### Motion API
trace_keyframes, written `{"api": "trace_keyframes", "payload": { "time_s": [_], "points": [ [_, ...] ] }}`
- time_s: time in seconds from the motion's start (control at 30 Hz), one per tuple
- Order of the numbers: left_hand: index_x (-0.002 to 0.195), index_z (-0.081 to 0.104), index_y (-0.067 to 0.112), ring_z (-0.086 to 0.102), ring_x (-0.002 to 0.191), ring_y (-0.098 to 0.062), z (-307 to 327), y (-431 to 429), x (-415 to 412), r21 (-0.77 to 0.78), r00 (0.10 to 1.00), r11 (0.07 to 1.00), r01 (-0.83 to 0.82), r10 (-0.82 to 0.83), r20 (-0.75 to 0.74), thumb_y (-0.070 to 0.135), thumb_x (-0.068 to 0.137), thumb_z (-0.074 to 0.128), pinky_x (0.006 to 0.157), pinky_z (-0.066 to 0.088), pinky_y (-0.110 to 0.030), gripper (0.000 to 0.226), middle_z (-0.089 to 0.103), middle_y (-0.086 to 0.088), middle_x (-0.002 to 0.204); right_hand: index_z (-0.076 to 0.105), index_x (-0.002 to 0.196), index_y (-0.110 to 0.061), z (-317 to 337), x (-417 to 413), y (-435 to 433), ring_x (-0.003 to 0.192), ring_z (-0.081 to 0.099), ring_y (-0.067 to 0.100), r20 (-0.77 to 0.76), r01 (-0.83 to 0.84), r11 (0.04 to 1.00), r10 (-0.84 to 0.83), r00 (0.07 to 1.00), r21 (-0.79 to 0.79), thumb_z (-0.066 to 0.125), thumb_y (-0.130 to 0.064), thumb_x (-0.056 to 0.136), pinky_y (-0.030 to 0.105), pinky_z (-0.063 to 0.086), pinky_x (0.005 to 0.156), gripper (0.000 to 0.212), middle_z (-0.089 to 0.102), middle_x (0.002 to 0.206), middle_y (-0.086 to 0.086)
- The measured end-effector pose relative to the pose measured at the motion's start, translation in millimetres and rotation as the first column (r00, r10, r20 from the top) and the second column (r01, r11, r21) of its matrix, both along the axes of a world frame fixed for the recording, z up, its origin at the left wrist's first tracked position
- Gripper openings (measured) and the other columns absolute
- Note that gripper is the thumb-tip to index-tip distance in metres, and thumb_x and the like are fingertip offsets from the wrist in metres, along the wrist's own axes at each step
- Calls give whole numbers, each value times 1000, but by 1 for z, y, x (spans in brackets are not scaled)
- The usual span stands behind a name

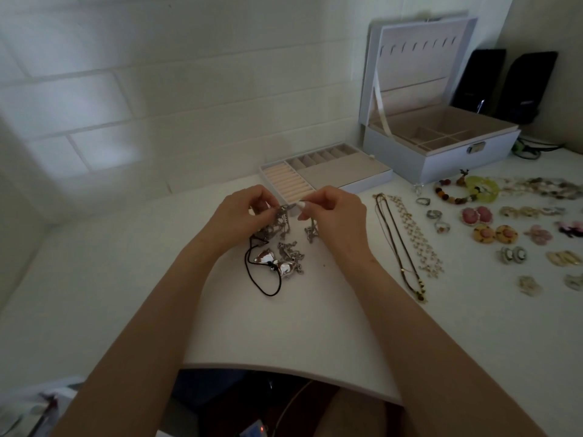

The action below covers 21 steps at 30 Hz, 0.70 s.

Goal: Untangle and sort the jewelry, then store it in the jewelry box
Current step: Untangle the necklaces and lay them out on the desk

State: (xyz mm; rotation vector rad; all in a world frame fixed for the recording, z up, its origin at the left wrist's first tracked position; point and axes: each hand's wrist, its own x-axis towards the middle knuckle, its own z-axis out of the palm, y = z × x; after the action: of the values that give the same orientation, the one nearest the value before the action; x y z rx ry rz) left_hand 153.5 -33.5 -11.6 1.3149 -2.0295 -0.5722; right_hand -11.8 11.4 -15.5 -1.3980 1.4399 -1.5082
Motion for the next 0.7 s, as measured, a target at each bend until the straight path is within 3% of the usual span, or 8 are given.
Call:
{"api": "trace_keyframes", "payload": {
  "time_s": [0.13, 0.23, 0.33, 0.4, 0.5, 0.6, 0.7],
  "points": [
    [83, 62, 22, 58, 84, -15, 2, 3, -1, -17, 996, 1000, -24, 25, 83, 35, 71, 56, 82, 44, -32, 18, 63, 7, 80, 68, 76, -10, 1, 0, 0, 75, 69, 13, 124, -63, 998, 66, 990, -32, 68, -10, 82, 16, 51, 72, 6, 72, 71, 3],
    [83, 59, 21, 61, 87, -13, 2, 5, -1, -38, 997, 998, -46, 48, 68, 32, 77, 58, 82, 45, -30, 12, 64, 9, 81, 66, 77, -9, 2, -1, 0, 77, 69, 11, 134, -72, 997, 75, 988, -28, 67, -9, 83, 11, 49, 65, 6, 73, 72, 4],
    [83, 56, 18, 62, 93, -10, 2, 3, -3, 13, 997, 997, -78, 78, -21, 16, 84, 60, 76, 42, -22, 5, 67, 1, 89, 66, 77, -14, 1, -1, -1, 73, 66, 10, 53, -65, 997, 63, 997, 40, 68, -12, 82, 13, 47, 59, 5, 71, 67, -1],
    [80, 54, 19, 62, 90, -8, 3, 3, -3, 50, 993, 996, -70, 74, -87, 8, 84, 57, 77, 43, -24, 13, 67, 2, 88, 67, 78, -17, 0, 0, -1, 60, 61, 5, -5, -72, 994, 72, 997, 84, 68, -14, 82, 18, 43, 55, 5, 68, 63, -3],
    [79, 55, 18, 63, 81, -5, 5, 3, -3, 54, 984, 998, -14, 23, -176, 8, 85, 61, 83, 45, -29, 13, 67, 8, 80, 71, 79, -16, 0, 3, 0, 54, 57, 4, -63, -97, 990, 104, 993, 107, 67, -20, 84, 23, 44, 60, 7, 65, 57, -2],
    [86, 57, 9, 64, 77, -4, 6, 4, -2, 56, 964, 997, 57, -40, -261, 5, 86, 62, 80, 49, -23, 7, 67, 11, 75, 70, 84, -18, -3, 5, 0, 46, 56, 5, -127, -110, 985, 127, 984, 136, 62, -17, 87, 24, 44, 60, 8, 63, 49, 0],
    [88, 55, 6, 64, 75, -3, 9, 6, -2, 54, 940, 990, 127, -102, -326, -2, 87, 60, 74, 48, -15, 9, 67, 10, 74, 64, 88, -24, -5, 6, -1, 58, 63, 9, -297, -79, 987, 117, 948, 139, 62, -14, 83, 28, 49, 68, 12, 61, 50, -3]
  ]
}}
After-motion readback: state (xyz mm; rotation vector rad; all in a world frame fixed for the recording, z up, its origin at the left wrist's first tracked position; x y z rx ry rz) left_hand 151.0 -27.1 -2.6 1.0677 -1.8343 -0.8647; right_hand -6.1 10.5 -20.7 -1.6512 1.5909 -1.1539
